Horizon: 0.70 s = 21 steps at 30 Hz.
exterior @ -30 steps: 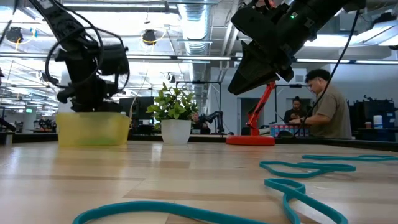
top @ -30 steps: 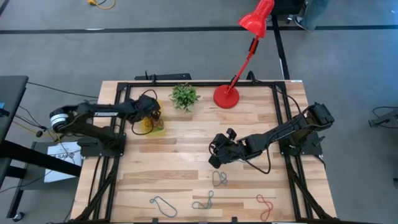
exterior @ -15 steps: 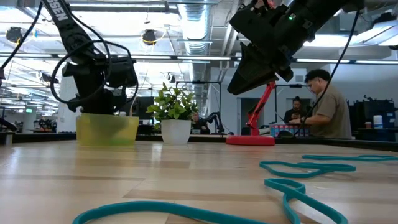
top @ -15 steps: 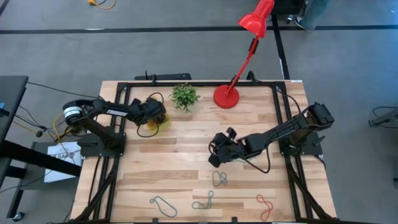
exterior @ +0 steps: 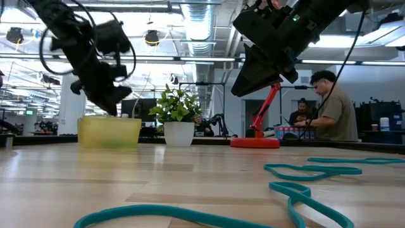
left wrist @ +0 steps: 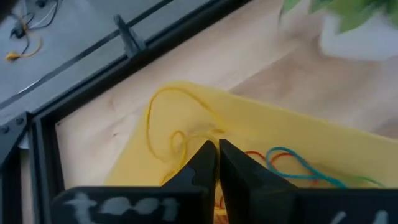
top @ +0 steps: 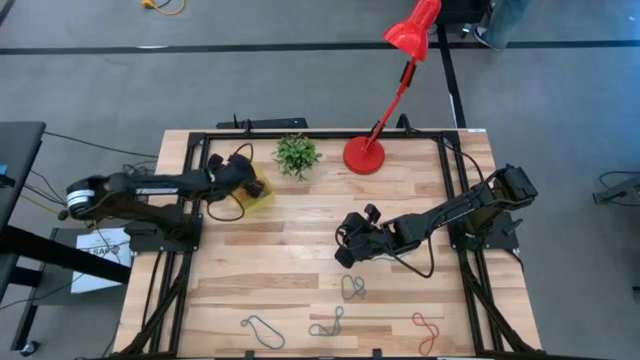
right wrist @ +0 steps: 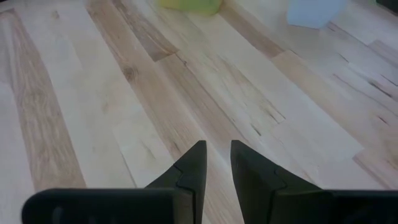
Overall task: Pick and place items into bin
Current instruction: Adjust the yellow rubber band into the yellow bin
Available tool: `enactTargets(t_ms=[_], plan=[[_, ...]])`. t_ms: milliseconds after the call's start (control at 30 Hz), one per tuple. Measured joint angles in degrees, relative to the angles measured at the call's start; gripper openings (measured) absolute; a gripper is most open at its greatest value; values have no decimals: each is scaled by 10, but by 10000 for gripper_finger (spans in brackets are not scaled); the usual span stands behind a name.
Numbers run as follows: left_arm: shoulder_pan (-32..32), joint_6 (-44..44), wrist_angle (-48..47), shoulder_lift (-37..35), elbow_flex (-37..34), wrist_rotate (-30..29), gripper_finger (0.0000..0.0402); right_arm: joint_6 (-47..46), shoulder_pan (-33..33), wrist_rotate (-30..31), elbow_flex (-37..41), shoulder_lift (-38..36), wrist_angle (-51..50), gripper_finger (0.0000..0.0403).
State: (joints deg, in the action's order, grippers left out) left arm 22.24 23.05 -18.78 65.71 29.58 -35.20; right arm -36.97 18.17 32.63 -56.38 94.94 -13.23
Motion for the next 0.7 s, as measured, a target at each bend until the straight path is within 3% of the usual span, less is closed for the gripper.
enactTargets(t_ms=[267,467,700], plan=[[-36,0,-77,-116,0,20,1,-1,1,-2,0,0,0,67],[-51,-18,-117,-131,0,74,1,-1,1,-2,0,0,0,67],[-50,-12,-115,-114,0,19,1,-1,1,-2,0,0,0,67]])
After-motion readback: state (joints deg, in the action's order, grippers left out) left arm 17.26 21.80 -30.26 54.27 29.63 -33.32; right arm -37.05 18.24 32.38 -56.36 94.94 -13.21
